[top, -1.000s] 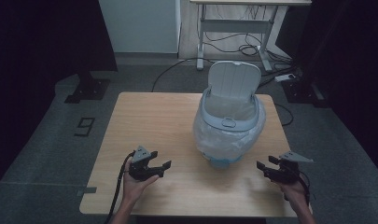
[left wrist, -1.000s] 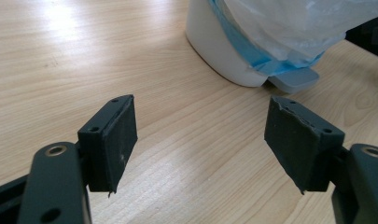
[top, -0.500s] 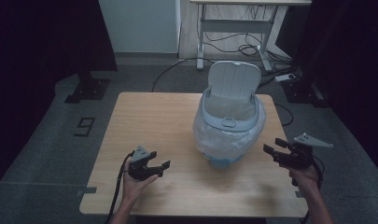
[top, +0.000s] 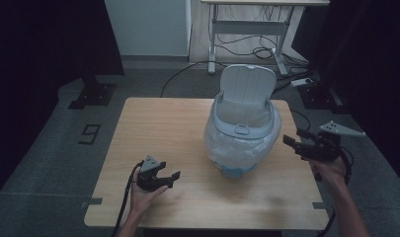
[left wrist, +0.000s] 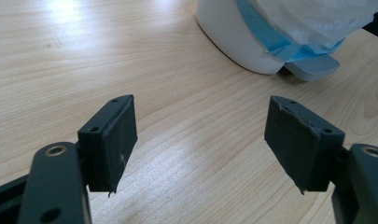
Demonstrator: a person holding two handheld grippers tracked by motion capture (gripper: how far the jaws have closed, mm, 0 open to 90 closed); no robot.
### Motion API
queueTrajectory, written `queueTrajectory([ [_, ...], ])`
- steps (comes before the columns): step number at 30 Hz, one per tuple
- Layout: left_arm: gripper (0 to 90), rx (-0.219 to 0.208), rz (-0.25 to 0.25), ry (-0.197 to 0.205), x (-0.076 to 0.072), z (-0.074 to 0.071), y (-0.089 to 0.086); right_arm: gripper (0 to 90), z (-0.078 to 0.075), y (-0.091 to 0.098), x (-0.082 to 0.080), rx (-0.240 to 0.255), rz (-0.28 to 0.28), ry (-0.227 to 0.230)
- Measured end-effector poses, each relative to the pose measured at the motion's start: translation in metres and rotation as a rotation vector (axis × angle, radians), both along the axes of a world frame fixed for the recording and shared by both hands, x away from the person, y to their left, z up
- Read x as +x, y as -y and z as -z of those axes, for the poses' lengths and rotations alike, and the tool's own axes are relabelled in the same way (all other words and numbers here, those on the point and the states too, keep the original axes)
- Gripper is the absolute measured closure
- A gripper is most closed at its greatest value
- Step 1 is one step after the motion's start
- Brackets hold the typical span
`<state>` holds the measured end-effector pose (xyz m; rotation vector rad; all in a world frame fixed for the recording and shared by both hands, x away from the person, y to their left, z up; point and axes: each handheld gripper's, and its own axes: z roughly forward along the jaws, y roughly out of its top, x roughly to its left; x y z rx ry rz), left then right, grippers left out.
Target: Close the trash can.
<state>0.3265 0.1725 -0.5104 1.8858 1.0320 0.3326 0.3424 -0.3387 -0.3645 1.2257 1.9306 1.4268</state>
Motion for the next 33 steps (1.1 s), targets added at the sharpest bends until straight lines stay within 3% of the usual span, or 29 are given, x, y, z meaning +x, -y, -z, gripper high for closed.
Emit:
queueTrajectory([
  [13,26.1,-0.001,-0.013,-0.002,0.001,0.001,-0.004,25.4,-0.026,-0.013,0.020,-0.014,-0.003,0.027],
  [33,26.2,-0.017,-0.011,-0.035,0.002,0.005,-0.005,23.7,-0.034,-0.023,0.064,-0.014,-0.006,0.018],
])
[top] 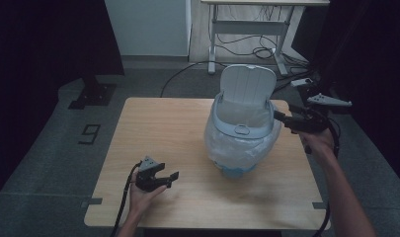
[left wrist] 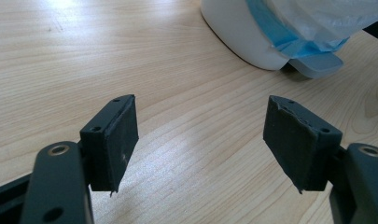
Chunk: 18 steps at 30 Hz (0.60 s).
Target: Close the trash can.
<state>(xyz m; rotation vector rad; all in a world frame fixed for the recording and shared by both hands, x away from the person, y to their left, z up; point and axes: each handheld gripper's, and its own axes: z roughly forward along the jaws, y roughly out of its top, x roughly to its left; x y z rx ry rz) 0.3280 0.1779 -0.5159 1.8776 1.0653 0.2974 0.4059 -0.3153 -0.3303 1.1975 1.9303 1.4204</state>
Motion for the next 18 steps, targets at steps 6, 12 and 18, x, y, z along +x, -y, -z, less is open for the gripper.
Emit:
queueTrajectory([
  [6,26.2,-0.006,-0.017,0.004,0.000,-0.002,-0.002,23.5,-0.001,-0.008,0.013,-0.010,-0.016,-0.002],
  [12,26.9,-0.010,-0.018,-0.003,0.000,-0.002,-0.004,23.7,-0.004,-0.015,0.027,-0.017,-0.017,0.022],
  [18,26.9,-0.010,-0.015,-0.006,0.001,-0.002,-0.003,22.9,-0.018,-0.020,0.043,-0.012,-0.007,0.041],
])
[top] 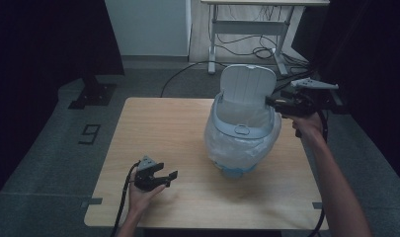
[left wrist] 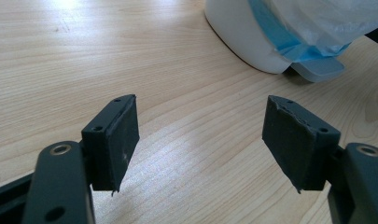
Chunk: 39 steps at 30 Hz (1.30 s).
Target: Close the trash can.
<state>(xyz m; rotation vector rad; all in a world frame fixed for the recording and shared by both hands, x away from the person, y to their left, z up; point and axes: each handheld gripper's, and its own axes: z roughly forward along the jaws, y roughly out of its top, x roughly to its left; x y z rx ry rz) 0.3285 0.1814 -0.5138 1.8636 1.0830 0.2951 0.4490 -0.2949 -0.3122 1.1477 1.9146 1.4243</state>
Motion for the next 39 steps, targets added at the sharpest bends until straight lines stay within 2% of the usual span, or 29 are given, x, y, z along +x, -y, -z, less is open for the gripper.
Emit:
queueTrajectory([
  [11,27.0,-0.014,-0.004,-0.003,0.001,-0.001,-0.004,22.2,-0.019,-0.015,0.022,0.039,-0.031,0.036],
  [15,27.0,-0.022,-0.005,-0.002,0.000,-0.002,-0.006,24.3,-0.023,-0.020,0.025,0.071,-0.075,0.042],
  [16,27.1,-0.023,-0.006,-0.002,0.000,-0.002,-0.006,23.7,-0.023,-0.023,0.024,0.066,-0.095,0.048],
  [18,27.1,-0.025,-0.009,-0.004,0.000,-0.003,-0.006,23.1,-0.023,-0.025,0.021,0.044,-0.100,0.054],
  [23,27.1,-0.026,-0.007,-0.001,0.001,-0.004,-0.006,20.3,-0.024,-0.021,0.011,0.055,-0.177,0.035],
  [26,27.1,-0.025,-0.006,-0.003,0.000,-0.004,-0.006,16.4,-0.021,-0.022,-0.004,0.023,-0.250,0.019],
  [29,27.1,-0.032,-0.004,-0.007,0.000,-0.004,-0.006,15.1,-0.015,-0.022,-0.015,0.011,-0.286,0.000],
  [33,27.1,-0.037,0.000,-0.009,-0.001,-0.004,-0.005,14.6,-0.006,-0.024,-0.029,0.006,-0.309,-0.015],
  [36,27.1,-0.037,-0.002,-0.007,-0.001,-0.005,-0.004,14.7,0.003,-0.028,-0.035,-0.037,-0.306,-0.023],
  [39,27.1,-0.038,-0.005,-0.005,-0.001,-0.005,-0.004,14.9,0.012,-0.032,-0.038,-0.042,-0.316,-0.037],
])
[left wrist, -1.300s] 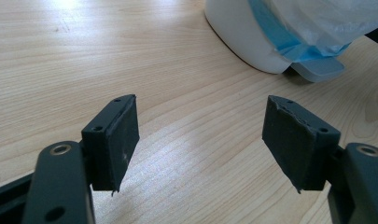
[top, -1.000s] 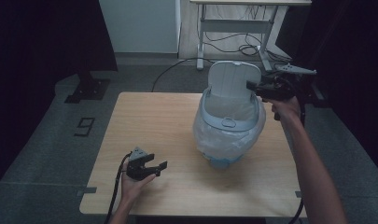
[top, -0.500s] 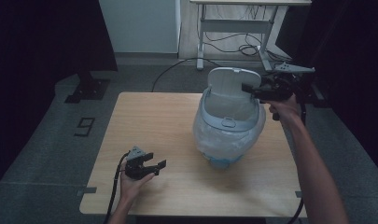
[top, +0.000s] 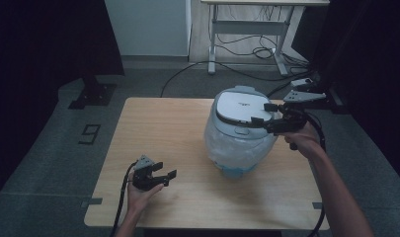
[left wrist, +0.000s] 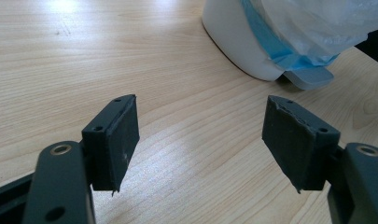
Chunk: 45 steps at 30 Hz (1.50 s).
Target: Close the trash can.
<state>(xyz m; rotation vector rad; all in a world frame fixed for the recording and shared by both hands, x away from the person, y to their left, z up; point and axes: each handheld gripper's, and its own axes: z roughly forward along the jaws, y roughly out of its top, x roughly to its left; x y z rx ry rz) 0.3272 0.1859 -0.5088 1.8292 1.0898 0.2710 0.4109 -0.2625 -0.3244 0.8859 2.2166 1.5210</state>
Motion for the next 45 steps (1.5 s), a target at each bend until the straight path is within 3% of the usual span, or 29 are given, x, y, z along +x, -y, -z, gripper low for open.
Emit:
queueTrajectory([
  [3,27.1,0.000,-0.001,-0.002,0.000,0.000,0.000,15.8,0.005,-0.005,0.000,-0.013,0.020,-0.003],
  [7,27.1,-0.001,-0.006,0.000,0.000,0.001,-0.001,16.2,0.006,-0.015,0.001,-0.061,0.078,0.042],
  [9,27.1,-0.001,-0.009,0.001,-0.001,0.001,-0.001,16.5,0.006,-0.019,0.001,-0.065,0.097,0.041],
  [14,27.2,-0.002,-0.014,-0.002,-0.001,0.001,-0.003,18.7,0.008,-0.023,0.002,-0.051,0.147,0.050],
  [22,27.3,0.005,-0.016,-0.001,-0.001,0.002,0.000,21.4,0.010,-0.025,-0.003,-0.048,0.188,0.058],
  [23,27.3,0.006,-0.017,0.000,-0.001,0.002,0.000,22.1,0.012,-0.026,-0.005,-0.072,0.197,0.075],
  [32,27.3,0.012,-0.017,-0.002,-0.001,0.003,0.001,23.4,0.014,-0.028,-0.011,-0.051,0.238,0.091],
  [37,27.3,0.016,-0.022,-0.003,0.000,0.005,0.000,22.9,0.016,-0.023,-0.022,-0.052,0.294,0.145],
  [45,27.3,0.017,-0.027,-0.007,0.000,0.006,0.000,22.7,0.020,0.011,-0.059,0.032,0.318,0.200],
])
